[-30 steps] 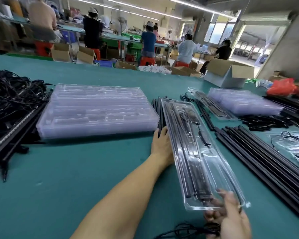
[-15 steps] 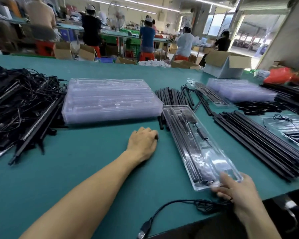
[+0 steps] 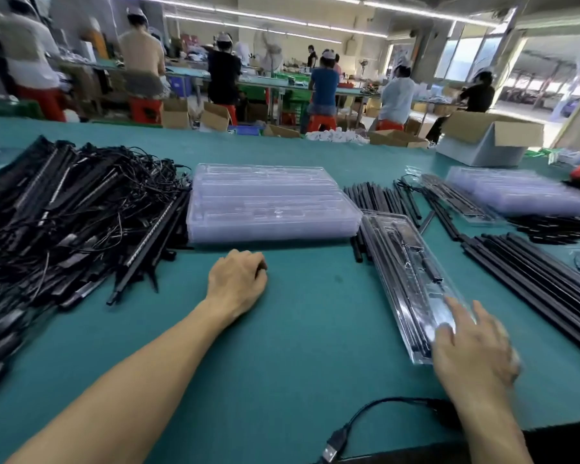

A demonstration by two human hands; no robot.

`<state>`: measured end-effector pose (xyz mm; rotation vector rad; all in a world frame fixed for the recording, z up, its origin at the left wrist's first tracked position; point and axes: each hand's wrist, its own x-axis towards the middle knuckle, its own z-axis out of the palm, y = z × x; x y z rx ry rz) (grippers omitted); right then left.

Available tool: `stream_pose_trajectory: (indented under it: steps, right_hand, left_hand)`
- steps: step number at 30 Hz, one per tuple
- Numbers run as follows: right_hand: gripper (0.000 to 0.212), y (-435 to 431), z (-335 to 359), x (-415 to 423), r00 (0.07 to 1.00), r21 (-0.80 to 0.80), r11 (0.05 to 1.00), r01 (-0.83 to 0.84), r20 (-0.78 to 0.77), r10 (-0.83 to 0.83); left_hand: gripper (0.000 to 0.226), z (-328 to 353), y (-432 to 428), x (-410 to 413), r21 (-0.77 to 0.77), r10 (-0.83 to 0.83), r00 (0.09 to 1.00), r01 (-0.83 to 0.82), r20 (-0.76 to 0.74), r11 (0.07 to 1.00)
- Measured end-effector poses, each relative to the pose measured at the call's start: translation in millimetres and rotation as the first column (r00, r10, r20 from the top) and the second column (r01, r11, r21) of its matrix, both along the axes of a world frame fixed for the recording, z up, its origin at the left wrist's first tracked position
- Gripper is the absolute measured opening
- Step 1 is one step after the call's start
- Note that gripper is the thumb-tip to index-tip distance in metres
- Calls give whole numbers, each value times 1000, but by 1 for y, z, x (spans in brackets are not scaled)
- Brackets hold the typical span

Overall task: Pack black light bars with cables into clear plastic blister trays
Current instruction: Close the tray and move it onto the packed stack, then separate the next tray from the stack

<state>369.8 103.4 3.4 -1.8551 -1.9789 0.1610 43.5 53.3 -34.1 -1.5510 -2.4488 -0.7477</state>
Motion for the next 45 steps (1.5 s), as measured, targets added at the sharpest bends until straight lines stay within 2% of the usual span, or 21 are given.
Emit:
stream_pose_trajectory:
  steps: [2, 4, 9, 14, 17, 19, 21, 24, 27, 30, 33, 39, 42, 45]
  right_hand:
    - [58, 5, -3, -15, 991, -190, 978, -85, 90, 104]
    - [65, 12, -10, -21, 975, -330, 940, -86, 168, 148]
    - [60, 9, -25, -3, 965, -279, 955, -103, 205, 164]
    - [66, 11, -22, 2, 957, -304, 948, -99, 231, 174]
    - [69, 4, -10, -29, 975, -201, 979, -41, 206, 83]
    - [65, -3, -7, -57, 980, -99, 987, -123, 146, 137]
    - [57, -10, -9, -82, 966, -11, 970, -244, 81, 244]
    - [50, -15, -14, -110, 931, -1, 934, -357, 87, 355]
    - [47, -19, -20, -128, 904, -20, 907, -422, 63, 422]
    - [44, -23, -28, -137, 880, -58, 882, -468, 65, 471]
    - [43, -26, -33, -140, 870, -106, 869, -483, 51, 490]
    - [41, -28, -25, -159, 827, -99, 821, -562, -49, 560]
    - [39, -30, -23, -171, 799, -98, 793, -601, -109, 591]
    - [38, -26, -23, -180, 763, -116, 755, -645, -163, 626]
  left_hand:
    - [16, -2, -15, -13, 23, 32, 999, -32, 9, 999]
    - [13, -3, -28, -24, 61, 59, 998, -60, 20, 996]
    - [6, -2, -61, -47, 138, 123, 992, -123, 6, 983]
    - [8, 4, -87, -82, 220, 267, 962, -248, -63, 943]
    - [31, 11, -88, -111, 73, 401, 915, -397, -45, 915]
    - [45, 15, -82, -127, -101, 469, 883, -466, 8, 879]
    - [50, 18, -74, -138, -209, 508, 861, -491, 34, 846]
    - [52, 22, -64, -149, -249, 546, 836, -516, 62, 819]
    - [40, 27, -58, -151, -326, 543, 839, -508, 21, 797]
    - [32, 32, -57, -149, -359, 539, 840, -485, 65, 798]
    - [33, 38, -65, -147, -298, 541, 823, -479, 175, 826]
    - [31, 36, -90, -140, 3, 447, 846, -468, 290, 884]
    - [32, 32, -100, -145, 120, 427, 820, -502, 381, 856]
    - [32, 27, -111, -153, 102, 532, 773, -595, 345, 798]
